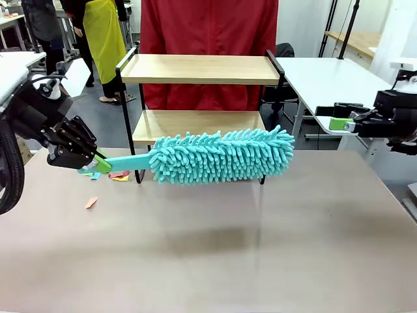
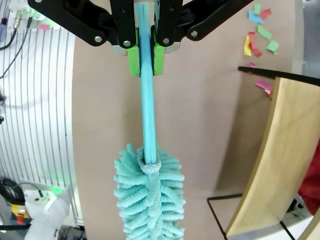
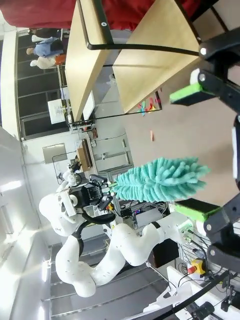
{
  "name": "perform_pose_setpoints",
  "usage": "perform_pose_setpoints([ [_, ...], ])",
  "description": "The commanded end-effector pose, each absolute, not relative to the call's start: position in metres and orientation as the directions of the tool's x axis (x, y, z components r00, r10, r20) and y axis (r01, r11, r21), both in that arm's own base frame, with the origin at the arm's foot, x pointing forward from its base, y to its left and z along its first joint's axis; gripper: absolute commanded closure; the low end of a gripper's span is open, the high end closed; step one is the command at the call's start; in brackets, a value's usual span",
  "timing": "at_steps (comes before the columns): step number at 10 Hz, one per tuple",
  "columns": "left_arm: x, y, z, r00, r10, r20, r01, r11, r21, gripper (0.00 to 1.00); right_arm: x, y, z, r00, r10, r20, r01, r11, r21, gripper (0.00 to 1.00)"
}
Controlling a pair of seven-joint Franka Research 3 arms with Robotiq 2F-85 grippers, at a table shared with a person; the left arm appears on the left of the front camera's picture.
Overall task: Clean the shelf.
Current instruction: Hand the Duster back to the human.
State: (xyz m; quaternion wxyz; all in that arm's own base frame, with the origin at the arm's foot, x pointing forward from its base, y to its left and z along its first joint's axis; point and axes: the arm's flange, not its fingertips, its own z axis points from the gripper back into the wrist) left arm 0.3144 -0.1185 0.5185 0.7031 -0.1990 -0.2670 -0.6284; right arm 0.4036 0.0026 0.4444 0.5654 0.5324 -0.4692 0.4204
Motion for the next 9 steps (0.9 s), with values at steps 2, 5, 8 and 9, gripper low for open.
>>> perform_pose_setpoints([
  [2,0.314,-0.117,0.519,0.087,-0.772,0.63,0.988,0.149,0.046,0.87,0.391,0.007,0.456,0.088,-0.01,0.996,-0.989,0.116,0.089,0.0],
  [5,0.314,-0.117,0.519,0.087,-0.772,0.63,0.988,0.149,0.046,0.87,0.396,0.03,0.474,-0.005,0.077,0.997,-0.993,0.114,-0.014,0.0],
  [8,0.314,-0.117,0.519,0.087,-0.772,0.63,0.988,0.149,0.046,0.87,0.41,0.054,0.467,0.1,0.203,0.974,-0.993,0.081,0.085,0.0],
  [9,0.314,-0.117,0.519,0.087,-0.772,0.63,0.988,0.149,0.046,0.87,0.409,0.061,0.462,0.126,0.224,0.966,-0.991,0.072,0.113,0.0],
])
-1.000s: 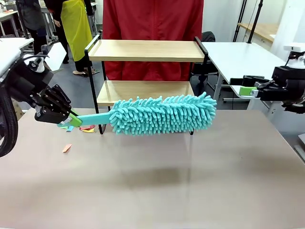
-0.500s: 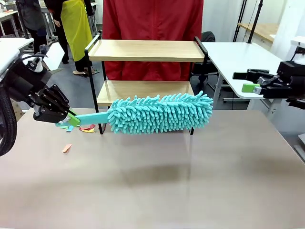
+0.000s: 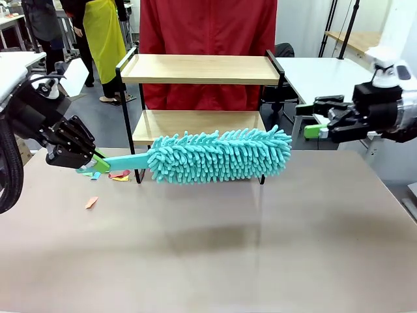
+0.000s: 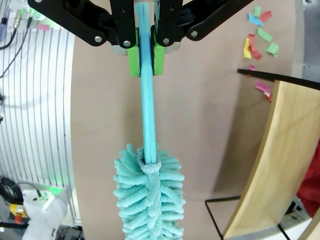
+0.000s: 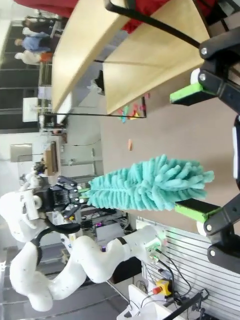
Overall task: Clean the shelf.
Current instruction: Hand the Duster back to the human.
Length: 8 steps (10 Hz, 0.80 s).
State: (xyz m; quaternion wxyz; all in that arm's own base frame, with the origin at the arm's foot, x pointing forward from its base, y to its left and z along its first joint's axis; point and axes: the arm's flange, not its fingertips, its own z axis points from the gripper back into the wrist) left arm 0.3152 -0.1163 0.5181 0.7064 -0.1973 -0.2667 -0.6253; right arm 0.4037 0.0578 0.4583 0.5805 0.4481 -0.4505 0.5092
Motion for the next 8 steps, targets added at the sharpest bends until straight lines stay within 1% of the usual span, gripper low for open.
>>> perform_pose_setpoints([
  [1,0.314,-0.117,0.519,0.087,-0.772,0.63,0.988,0.149,0.046,0.87,0.41,0.064,0.455,0.145,0.238,0.96,-0.989,0.062,0.135,0.0],
  [5,0.314,-0.117,0.519,0.087,-0.772,0.63,0.988,0.149,0.046,0.87,0.408,0.076,0.437,0.202,0.257,0.945,-0.979,0.033,0.2,0.0],
  [8,0.314,-0.117,0.519,0.087,-0.772,0.63,0.988,0.149,0.046,0.87,0.41,0.092,0.424,0.234,0.199,0.952,-0.972,0.04,0.231,0.0],
])
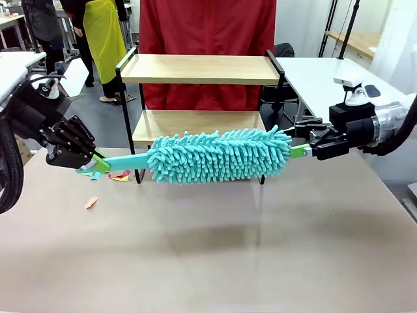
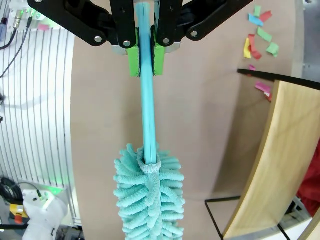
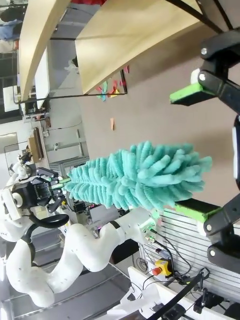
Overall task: Clean the shelf.
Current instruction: Hand the Duster back to the human.
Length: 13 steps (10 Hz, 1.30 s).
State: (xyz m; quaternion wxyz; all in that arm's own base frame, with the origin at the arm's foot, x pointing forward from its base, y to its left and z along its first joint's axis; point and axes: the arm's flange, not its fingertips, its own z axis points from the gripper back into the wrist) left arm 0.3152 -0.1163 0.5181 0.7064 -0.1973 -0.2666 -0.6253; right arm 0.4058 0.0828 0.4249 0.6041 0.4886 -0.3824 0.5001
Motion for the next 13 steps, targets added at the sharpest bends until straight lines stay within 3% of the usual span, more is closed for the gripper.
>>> perform_pose_setpoints([
  [1,0.314,-0.117,0.519,0.087,-0.772,0.63,0.988,0.149,0.046,0.87,0.41,0.1,0.42,0.239,0.189,0.952,-0.971,0.043,0.235,0.0],
  [11,0.314,-0.117,0.519,0.087,-0.772,0.63,0.988,0.149,0.046,0.87,0.403,0.154,0.396,0.242,0.145,0.959,-0.969,-0.015,0.247,0.0],
  [12,0.314,-0.117,0.519,0.087,-0.772,0.63,0.988,0.149,0.046,0.87,0.402,0.154,0.396,0.235,0.141,0.962,-0.97,-0.037,0.242,0.6],
  [13,0.314,-0.117,0.519,0.087,-0.772,0.63,0.988,0.149,0.046,0.87,0.403,0.154,0.396,0.232,0.145,0.962,-0.97,-0.044,0.241,0.6],
])
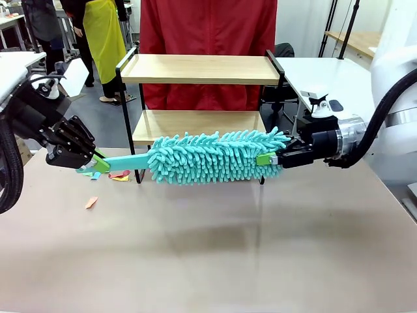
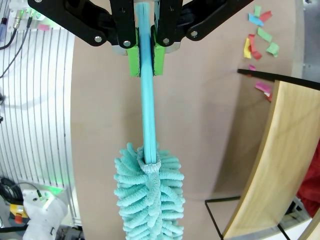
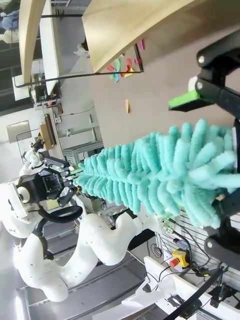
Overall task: Clean the shelf.
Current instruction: Hand the Duster back to the human.
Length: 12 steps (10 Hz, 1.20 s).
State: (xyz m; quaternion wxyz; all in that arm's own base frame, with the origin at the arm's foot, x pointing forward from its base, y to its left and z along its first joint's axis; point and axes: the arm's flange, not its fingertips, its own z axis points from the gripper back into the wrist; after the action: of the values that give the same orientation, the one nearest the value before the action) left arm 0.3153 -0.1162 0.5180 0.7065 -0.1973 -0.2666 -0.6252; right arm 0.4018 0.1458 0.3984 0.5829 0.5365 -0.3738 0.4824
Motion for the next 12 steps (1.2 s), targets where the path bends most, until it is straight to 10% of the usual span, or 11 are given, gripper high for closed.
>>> perform_pose_setpoints([
  [1,0.3136,-0.1169,0.5195,0.087,-0.772,0.63,0.988,0.149,0.046,0.87,0.4032,0.1535,0.3961,0.23,0.144,0.963,-0.97,-0.045,0.238,1.0],
  [2,0.3136,-0.1169,0.5195,0.087,-0.772,0.63,0.988,0.149,0.046,0.87,0.4039,0.1526,0.3961,0.227,0.133,0.965,-0.971,-0.046,0.235,0.62],
  [3,0.3136,-0.1169,0.5195,0.087,-0.772,0.63,0.988,0.149,0.046,0.87,0.4043,0.152,0.3956,0.229,0.126,0.965,-0.97,-0.049,0.237,1.0],
  [12,0.3136,-0.1169,0.5195,0.087,-0.772,0.63,0.988,0.149,0.046,0.87,0.4003,0.1469,0.3941,0.232,0.129,0.964,-0.966,-0.089,0.245,1.0],
])
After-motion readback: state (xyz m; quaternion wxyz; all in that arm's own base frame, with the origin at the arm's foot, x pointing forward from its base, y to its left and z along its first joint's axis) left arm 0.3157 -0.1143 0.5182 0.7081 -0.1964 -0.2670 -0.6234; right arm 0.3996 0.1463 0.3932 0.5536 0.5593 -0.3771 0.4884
